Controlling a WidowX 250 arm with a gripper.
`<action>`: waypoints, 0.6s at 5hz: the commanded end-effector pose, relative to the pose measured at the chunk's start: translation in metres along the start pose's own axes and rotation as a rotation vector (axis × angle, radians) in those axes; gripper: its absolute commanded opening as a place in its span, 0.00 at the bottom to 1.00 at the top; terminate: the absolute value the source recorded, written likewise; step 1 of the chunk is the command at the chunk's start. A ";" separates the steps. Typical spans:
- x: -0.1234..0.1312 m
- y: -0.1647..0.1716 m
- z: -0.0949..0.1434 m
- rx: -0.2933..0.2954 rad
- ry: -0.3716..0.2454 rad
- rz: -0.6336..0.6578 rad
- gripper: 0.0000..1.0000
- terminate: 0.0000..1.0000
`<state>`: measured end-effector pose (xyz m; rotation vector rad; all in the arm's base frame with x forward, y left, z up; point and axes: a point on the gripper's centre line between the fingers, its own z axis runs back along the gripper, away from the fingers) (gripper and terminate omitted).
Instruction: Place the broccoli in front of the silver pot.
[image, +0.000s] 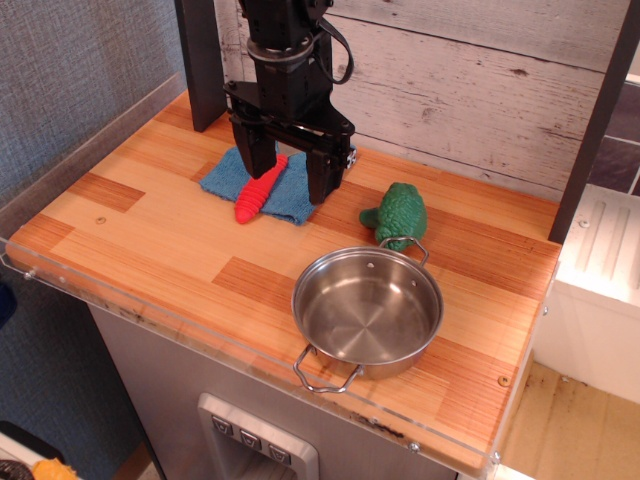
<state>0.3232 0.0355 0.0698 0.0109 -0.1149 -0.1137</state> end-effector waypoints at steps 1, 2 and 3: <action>-0.002 0.006 0.016 0.008 0.009 -0.014 1.00 0.00; -0.002 0.006 0.016 0.008 0.009 -0.014 1.00 0.00; -0.002 0.006 0.016 0.008 0.009 -0.014 1.00 1.00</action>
